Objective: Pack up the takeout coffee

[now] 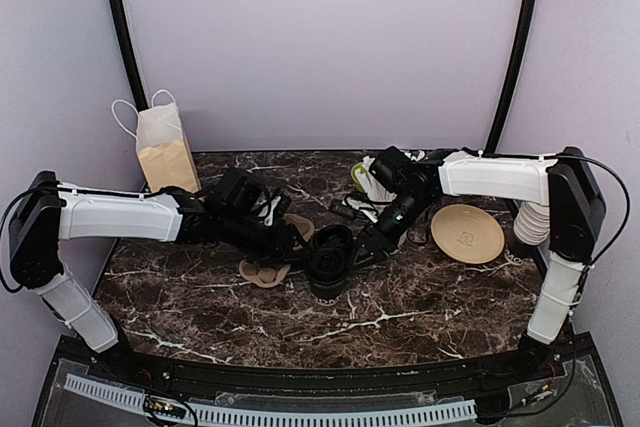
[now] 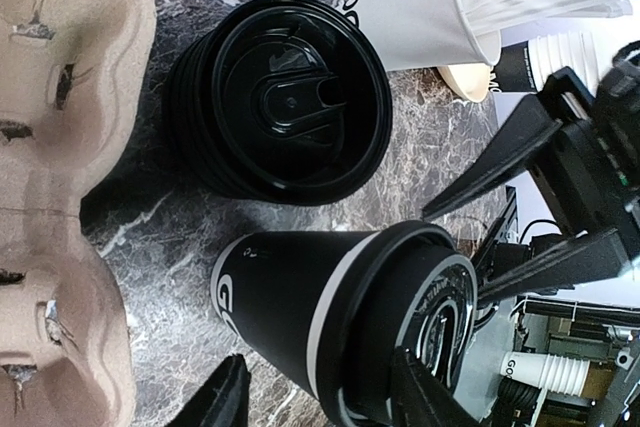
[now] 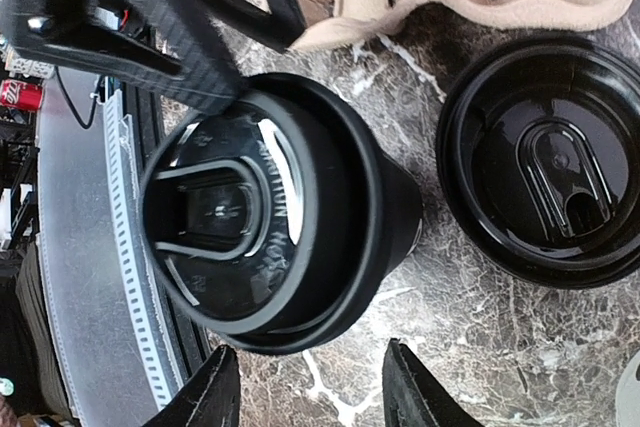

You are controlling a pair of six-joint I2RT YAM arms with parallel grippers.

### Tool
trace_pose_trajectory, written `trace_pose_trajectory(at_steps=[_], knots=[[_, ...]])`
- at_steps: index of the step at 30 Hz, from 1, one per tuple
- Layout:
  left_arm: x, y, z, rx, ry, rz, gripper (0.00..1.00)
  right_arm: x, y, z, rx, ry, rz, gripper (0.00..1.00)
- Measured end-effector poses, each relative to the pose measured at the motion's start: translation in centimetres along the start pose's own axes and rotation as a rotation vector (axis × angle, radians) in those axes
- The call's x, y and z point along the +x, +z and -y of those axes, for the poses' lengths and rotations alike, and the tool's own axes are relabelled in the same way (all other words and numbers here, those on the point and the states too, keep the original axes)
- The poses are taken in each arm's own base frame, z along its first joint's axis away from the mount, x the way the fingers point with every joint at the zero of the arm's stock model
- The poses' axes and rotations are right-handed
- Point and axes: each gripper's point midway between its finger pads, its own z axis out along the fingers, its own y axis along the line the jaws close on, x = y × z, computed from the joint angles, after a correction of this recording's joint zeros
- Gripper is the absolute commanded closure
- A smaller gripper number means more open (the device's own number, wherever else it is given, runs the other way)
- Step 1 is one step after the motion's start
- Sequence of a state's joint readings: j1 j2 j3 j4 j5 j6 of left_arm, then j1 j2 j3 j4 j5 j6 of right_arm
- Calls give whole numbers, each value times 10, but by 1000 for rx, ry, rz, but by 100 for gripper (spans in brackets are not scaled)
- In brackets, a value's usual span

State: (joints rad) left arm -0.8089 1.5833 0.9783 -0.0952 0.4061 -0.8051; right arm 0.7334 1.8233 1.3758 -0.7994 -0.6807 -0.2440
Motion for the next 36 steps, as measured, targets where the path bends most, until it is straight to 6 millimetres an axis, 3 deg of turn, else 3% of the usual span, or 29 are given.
trace_pose_trajectory(at_steps=[11,20,24,36], knots=[[0,2,0,27,13,-2,61,3,11,2,-43,73,-13,54],[2,4,-2,47,22,5,63,5,13,2,-25,159,-39,62],[1,3,-1,49,35,9,58,4,12,-1,-16,152,-56,61],[-12,-12,9,5,142,48,40,-2,6,-3,6,14,-39,46]])
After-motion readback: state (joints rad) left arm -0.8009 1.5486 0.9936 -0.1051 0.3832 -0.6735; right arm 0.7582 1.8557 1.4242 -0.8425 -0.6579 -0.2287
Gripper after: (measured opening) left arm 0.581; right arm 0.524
